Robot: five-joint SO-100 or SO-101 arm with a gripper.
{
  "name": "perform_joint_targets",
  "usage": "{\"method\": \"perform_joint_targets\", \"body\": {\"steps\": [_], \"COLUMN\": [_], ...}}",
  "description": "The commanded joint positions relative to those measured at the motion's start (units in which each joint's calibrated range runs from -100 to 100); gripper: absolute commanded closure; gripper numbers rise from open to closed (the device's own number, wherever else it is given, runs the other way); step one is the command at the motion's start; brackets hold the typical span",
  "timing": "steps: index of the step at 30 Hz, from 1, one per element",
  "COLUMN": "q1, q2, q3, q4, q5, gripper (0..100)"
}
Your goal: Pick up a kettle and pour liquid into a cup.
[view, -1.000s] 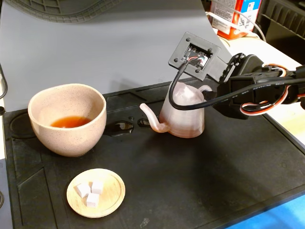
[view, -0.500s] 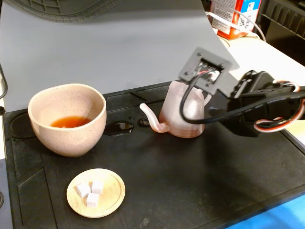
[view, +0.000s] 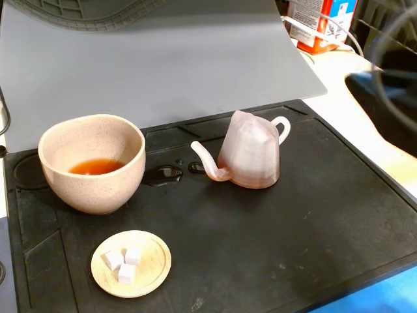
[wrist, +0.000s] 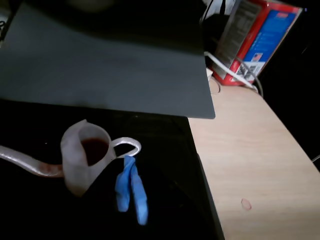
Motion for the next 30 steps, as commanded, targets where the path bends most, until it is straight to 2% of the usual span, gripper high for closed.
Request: {"method": "perform_joint_targets", "body": {"steps": [1,4,7,8,9,13,14,15,16,18,21,30], "q1": [0.6,3.6,3.2,3.2,3.2,3.1,3.1,3.1,3.1,3.2,3.2,3.2], "q2": [-8.4,-15.9,-20.5,-22.4,-25.2,-37.5,-38.3,-40.7,-41.4,-44.6,-48.2,-48.3], "q3": [3.5,10.4,15.8,16.6,16.7,16.7,16.7,16.7,16.7,16.7,16.7,16.6], "q4": [-0.1,-0.1,-0.1,2.8,7.6,39.0,41.6,51.4,54.7,71.1,82.3,84.5], "q5": [-2.3,-6.1,-6.9,-6.9,-6.9,-6.9,-6.9,-6.9,-6.9,-6.6,-6.6,-6.4], "gripper": [99,99,99,99,99,99,99,99,99,99,100,100]}}
